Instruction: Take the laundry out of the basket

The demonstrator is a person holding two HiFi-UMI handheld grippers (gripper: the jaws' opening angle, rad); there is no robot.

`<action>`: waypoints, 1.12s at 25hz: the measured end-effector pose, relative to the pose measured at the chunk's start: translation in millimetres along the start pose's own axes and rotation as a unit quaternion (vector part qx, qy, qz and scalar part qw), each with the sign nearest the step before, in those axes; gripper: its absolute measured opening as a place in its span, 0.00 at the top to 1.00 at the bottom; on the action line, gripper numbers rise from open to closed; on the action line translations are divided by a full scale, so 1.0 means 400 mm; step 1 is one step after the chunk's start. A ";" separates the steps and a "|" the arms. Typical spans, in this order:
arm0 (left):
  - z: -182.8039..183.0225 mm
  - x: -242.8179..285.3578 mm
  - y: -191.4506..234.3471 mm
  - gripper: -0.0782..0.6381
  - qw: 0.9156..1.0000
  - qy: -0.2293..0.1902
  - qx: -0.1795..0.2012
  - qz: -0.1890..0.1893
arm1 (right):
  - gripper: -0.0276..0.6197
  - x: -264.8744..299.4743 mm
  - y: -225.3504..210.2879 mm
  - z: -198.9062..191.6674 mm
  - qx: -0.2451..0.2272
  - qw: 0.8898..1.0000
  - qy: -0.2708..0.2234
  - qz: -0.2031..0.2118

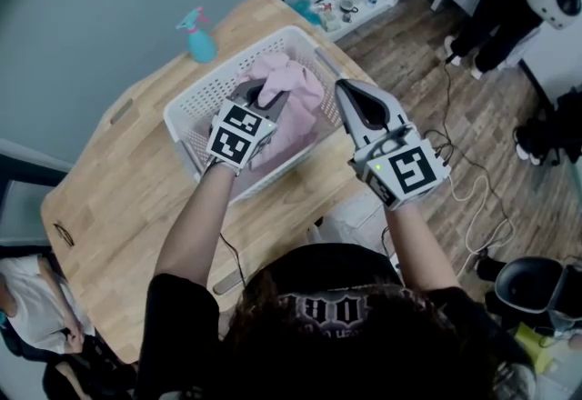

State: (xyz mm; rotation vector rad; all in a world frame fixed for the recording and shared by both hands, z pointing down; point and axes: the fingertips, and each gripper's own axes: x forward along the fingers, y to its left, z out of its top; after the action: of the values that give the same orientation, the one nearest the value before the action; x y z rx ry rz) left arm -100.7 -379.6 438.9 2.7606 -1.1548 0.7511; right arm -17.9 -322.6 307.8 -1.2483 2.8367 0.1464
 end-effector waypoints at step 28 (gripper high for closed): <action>0.200 -0.167 0.013 0.80 0.994 -0.078 0.033 0.076 | 0.91 -0.072 0.064 0.060 -0.012 1.000 -0.014 -0.017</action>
State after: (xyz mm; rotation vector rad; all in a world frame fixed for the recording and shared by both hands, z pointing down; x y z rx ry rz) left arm -111.2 -358.4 337.3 2.8544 -1.4078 0.6064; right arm -17.1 -281.9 287.9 -1.2885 2.7962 0.1944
